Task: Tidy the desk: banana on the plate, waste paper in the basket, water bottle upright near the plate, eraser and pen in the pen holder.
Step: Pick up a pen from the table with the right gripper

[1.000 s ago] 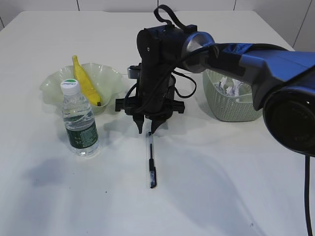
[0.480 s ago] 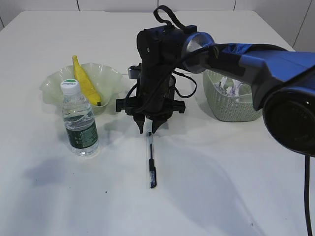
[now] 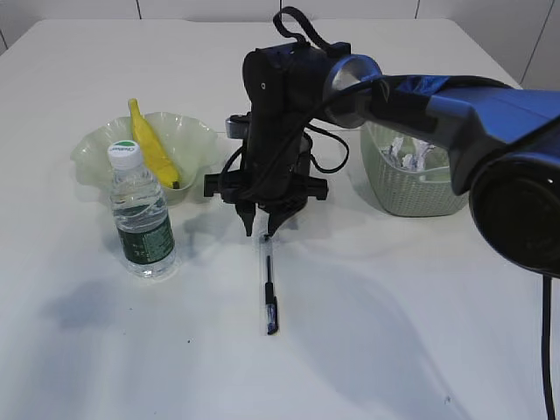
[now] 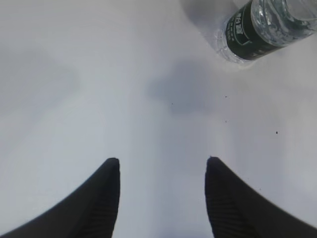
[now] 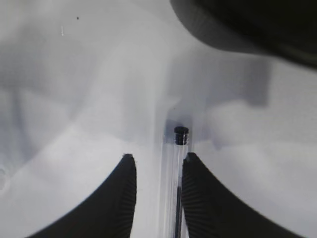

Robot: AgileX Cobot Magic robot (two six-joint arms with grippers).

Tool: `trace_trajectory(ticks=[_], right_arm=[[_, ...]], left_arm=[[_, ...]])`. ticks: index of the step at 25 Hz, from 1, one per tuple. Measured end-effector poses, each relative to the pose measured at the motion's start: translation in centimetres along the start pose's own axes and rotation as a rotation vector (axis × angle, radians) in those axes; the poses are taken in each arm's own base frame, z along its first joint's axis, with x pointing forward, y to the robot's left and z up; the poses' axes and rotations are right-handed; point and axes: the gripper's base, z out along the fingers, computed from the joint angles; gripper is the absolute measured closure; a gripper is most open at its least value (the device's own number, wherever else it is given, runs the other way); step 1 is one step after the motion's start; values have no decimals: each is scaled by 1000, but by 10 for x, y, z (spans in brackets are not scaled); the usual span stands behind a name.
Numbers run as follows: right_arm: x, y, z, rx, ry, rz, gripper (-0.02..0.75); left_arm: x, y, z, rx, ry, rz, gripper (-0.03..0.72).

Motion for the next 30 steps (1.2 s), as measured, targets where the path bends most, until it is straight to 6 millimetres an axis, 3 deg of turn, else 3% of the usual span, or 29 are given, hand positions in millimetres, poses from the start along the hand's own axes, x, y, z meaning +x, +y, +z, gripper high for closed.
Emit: trace_trajectory(ticks=[11,17,25,30], right_arm=[[1,6,-76,-72,-121,-26,496],[11,12,-93,-93,-126,-60,496],[57,-9,-102,15,-33,-145,496],[81,-9,-110,-3,12,-154,494]], left_arm=[[-1,0,0,1,-11,0,312],[-1,0,0,1,-11,0,316],[0,0,0,-1,-2,1,320],[0,0,0,-3,0,2,325]])
